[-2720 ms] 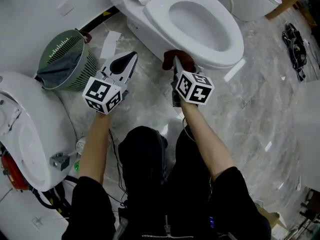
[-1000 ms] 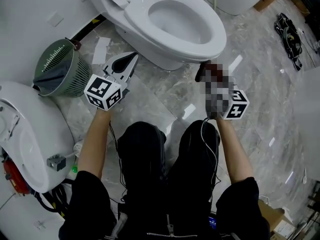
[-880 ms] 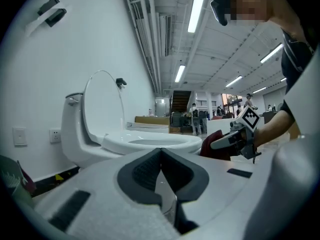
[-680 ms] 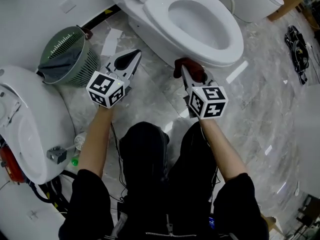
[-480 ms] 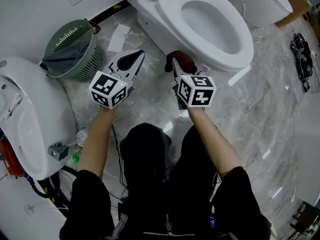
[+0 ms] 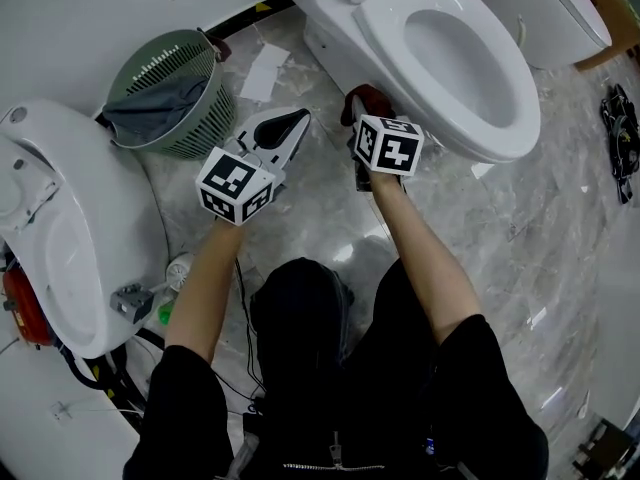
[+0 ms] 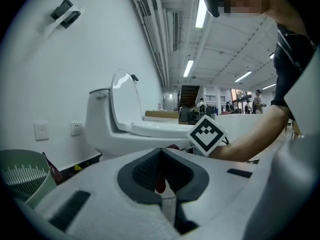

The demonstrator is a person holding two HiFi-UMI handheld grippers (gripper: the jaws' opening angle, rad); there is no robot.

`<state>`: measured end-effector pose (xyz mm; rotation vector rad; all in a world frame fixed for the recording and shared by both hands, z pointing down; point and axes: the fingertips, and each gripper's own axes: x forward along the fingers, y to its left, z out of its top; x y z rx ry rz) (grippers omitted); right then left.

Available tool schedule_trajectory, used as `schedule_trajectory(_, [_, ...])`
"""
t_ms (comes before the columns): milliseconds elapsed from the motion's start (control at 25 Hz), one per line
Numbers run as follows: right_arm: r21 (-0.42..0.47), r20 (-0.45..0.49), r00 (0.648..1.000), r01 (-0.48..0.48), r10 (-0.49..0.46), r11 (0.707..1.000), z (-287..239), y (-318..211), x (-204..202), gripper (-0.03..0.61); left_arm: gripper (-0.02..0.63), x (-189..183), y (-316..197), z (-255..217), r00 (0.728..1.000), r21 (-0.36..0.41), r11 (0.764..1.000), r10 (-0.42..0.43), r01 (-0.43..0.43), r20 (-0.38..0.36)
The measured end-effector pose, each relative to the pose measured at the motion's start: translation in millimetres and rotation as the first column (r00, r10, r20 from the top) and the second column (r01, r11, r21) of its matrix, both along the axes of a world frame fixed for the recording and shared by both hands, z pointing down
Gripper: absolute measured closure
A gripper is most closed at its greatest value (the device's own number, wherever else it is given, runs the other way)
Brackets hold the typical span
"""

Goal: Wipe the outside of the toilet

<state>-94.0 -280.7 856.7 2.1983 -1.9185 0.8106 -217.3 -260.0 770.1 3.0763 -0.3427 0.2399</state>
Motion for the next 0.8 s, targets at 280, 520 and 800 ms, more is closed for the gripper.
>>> schedule_trajectory(280, [-0.009, 0.048, 0.997, -0.057, 0.057, 0.998, 3.9, 2.7, 15.5, 0.494, 0.611, 9.2, -0.2, 3.0, 1.0, -0.011, 1.0, 0.021, -0.021, -0.009])
schedule_trajectory(520, [-0.004, 0.069, 0.992, -0.108, 0.108, 0.994, 8.5, 26.2, 25.3, 0.494, 0.611, 19.9, 8.0, 3.7, 0.999, -0.009, 0.999, 0.051, -0.051, -0.005])
schedule_trajectory(800, [-0.01, 0.093, 0.989, -0.119, 0.119, 0.993, 13.2, 64.5, 41.2, 0.494, 0.611, 42.9, 30.4, 3.5, 0.995, 0.002, 0.995, 0.096, -0.096, 0.001])
